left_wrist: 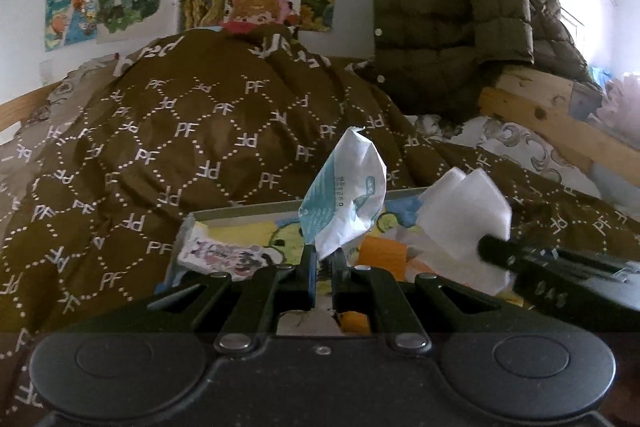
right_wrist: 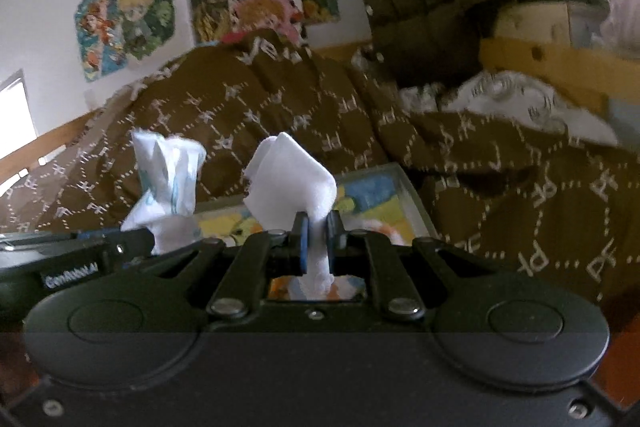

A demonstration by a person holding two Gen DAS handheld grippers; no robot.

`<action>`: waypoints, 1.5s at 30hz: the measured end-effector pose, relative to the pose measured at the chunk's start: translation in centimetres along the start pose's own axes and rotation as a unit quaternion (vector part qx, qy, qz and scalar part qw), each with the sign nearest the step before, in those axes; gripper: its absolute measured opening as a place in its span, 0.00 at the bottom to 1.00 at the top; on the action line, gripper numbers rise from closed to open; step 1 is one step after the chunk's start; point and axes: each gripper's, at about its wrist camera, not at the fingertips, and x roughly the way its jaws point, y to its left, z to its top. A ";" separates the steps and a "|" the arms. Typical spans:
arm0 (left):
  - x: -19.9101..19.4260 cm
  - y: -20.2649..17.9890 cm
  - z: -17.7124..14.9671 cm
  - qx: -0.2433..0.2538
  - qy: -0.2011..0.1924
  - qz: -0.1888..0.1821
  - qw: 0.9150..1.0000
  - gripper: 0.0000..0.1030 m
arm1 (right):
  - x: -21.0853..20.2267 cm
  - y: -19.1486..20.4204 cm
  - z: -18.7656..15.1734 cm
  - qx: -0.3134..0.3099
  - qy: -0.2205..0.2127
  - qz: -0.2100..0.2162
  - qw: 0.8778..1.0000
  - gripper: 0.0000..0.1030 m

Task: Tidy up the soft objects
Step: 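Lift and carry both white tissues with both tools over the tray, then lower both tissues into the tray and open both tools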

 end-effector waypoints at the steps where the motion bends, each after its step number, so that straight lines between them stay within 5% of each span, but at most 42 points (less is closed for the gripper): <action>1: 0.2 -0.2 0.0 0.003 0.001 -0.002 1.000 0.06 | 0.9 -0.1 0.3 0.003 0.004 -0.001 1.000 0.04; 15: 1.8 -0.4 -0.4 0.002 0.023 0.003 1.000 0.06 | 2.6 0.3 -0.9 0.018 0.024 -0.002 1.000 0.04; 29: 3.5 0.2 -0.3 -0.059 0.073 0.004 0.996 0.07 | 3.2 0.3 -1.2 0.030 0.046 -0.004 0.998 0.04; 45: 3.7 0.1 -0.2 -0.062 0.080 0.013 0.995 0.14 | 3.9 0.3 -1.4 0.038 0.053 -0.011 0.998 0.09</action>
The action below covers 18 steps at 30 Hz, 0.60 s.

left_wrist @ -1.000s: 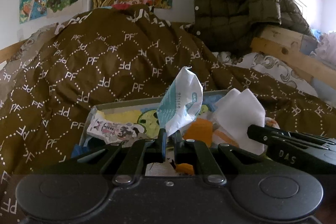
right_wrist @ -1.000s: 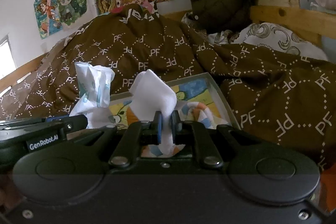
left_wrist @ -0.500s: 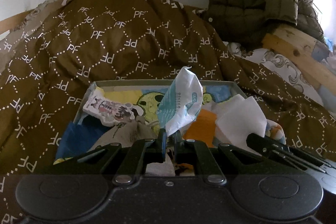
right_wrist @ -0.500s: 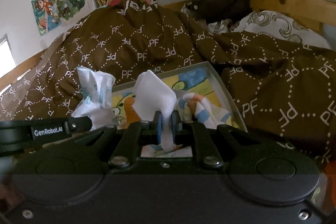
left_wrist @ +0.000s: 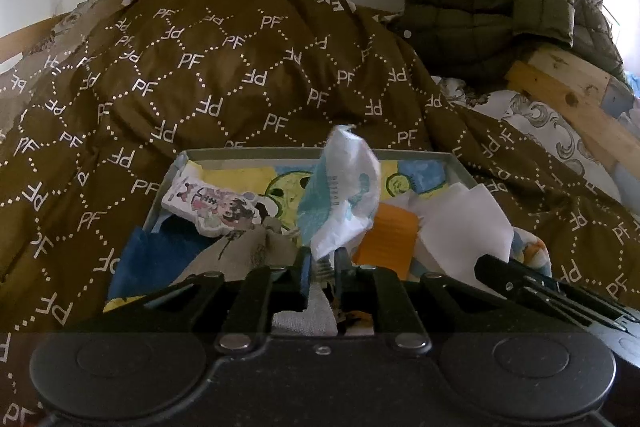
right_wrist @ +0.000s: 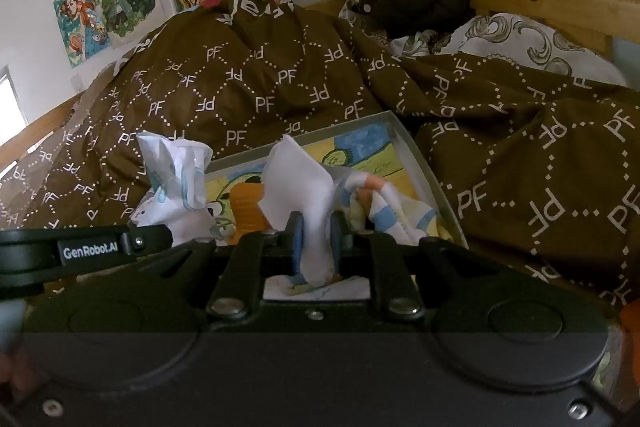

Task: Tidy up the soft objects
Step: 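Lower both tissues into the tray and open both tools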

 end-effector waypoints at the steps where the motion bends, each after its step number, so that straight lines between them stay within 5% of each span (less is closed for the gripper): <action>1: 0.0 0.0 0.1 0.000 -0.001 0.001 1.000 0.15 | 0.0 -0.1 0.0 0.001 0.000 0.001 1.000 0.11; 18: -2.1 0.2 0.6 -0.003 -0.015 0.018 1.000 0.36 | -0.8 -0.6 0.6 0.019 -0.007 0.002 1.000 0.38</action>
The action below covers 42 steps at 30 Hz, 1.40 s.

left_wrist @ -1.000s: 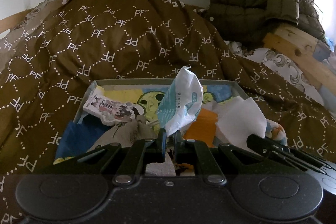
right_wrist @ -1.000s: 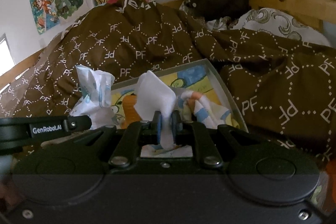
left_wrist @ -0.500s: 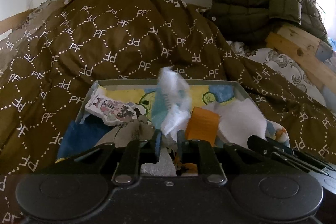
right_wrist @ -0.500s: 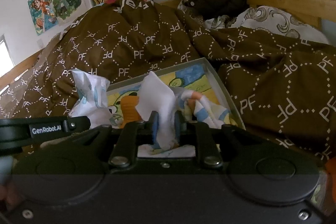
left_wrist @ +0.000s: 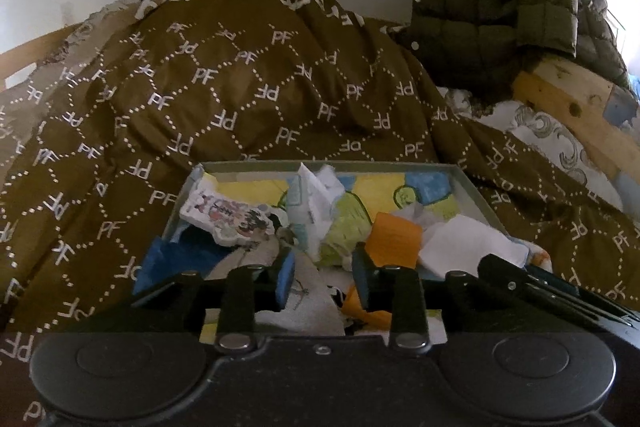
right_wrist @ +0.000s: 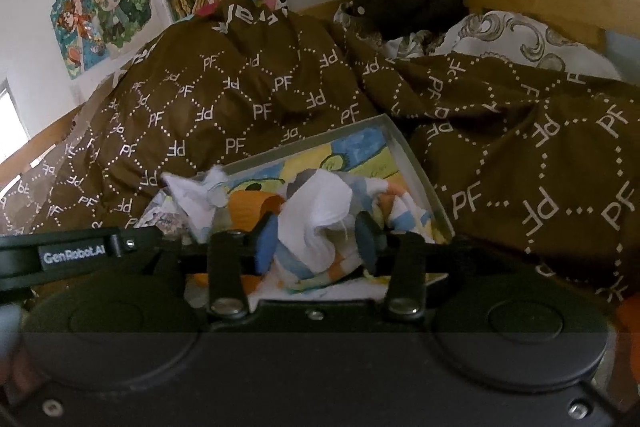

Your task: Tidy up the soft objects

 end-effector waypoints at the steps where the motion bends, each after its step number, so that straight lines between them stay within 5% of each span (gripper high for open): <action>1: -0.3 0.0 0.1 -0.001 -0.002 0.001 1.000 0.37 | -0.2 0.0 0.1 0.002 -0.002 -0.001 1.000 0.42; 9: -4.7 0.3 1.4 -0.002 -0.039 0.012 0.999 0.70 | -3.2 -0.4 2.0 0.010 -0.028 0.000 1.000 0.56; 15: -9.4 0.3 1.8 -0.005 -0.077 0.014 0.997 0.86 | -6.8 0.2 3.3 0.004 -0.047 0.008 0.999 0.72; 23: -15.9 0.6 0.4 -0.006 -0.111 0.021 0.994 0.96 | -11.9 1.2 4.7 -0.020 -0.062 0.007 0.998 0.83; 25: -17.4 0.8 0.0 -0.007 -0.113 0.024 0.993 0.97 | -13.3 1.3 4.8 -0.019 -0.068 0.009 0.997 0.96; 27: -18.8 0.9 -0.3 -0.011 -0.120 0.028 0.992 0.99 | -14.8 1.2 4.7 -0.020 -0.074 0.010 0.997 0.99; 42: -26.5 1.4 -4.3 -0.021 -0.150 0.051 0.987 0.99 | -24.1 1.5 2.0 -0.042 -0.092 0.025 0.995 0.99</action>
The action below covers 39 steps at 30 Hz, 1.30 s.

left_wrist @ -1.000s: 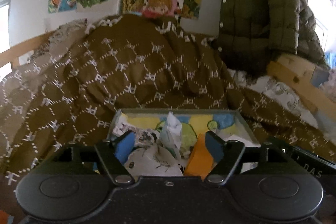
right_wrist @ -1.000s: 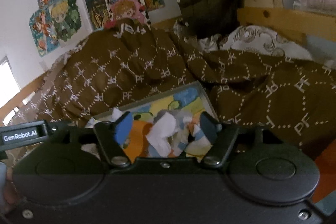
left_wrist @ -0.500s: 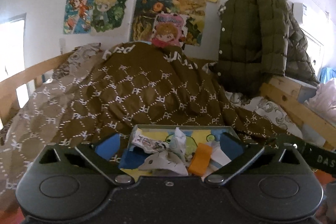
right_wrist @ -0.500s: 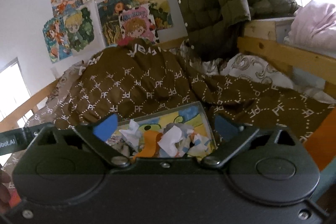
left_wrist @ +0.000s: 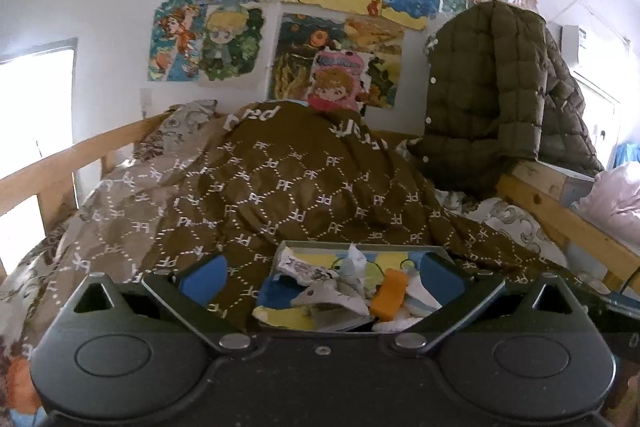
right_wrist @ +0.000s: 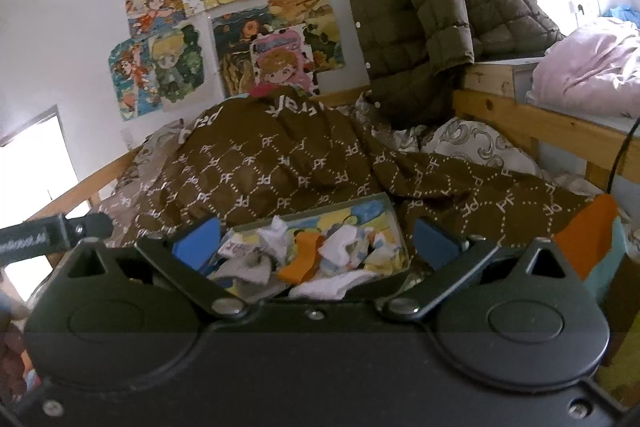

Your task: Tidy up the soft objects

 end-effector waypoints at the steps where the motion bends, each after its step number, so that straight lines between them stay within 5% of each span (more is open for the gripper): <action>1: -0.5 0.2 -0.2 -0.001 -0.004 0.002 1.000 0.99 | -0.4 0.2 -0.3 -0.003 0.000 0.001 1.000 0.99; 11: -4.5 1.7 -2.5 0.003 -0.018 0.017 1.000 0.99 | -3.2 1.2 -1.8 -0.015 -0.012 0.007 1.000 0.99; 39: -9.1 7.0 -9.6 -0.016 0.025 0.048 0.998 0.99 | -7.1 2.7 -5.7 -0.058 0.023 -0.009 0.998 1.00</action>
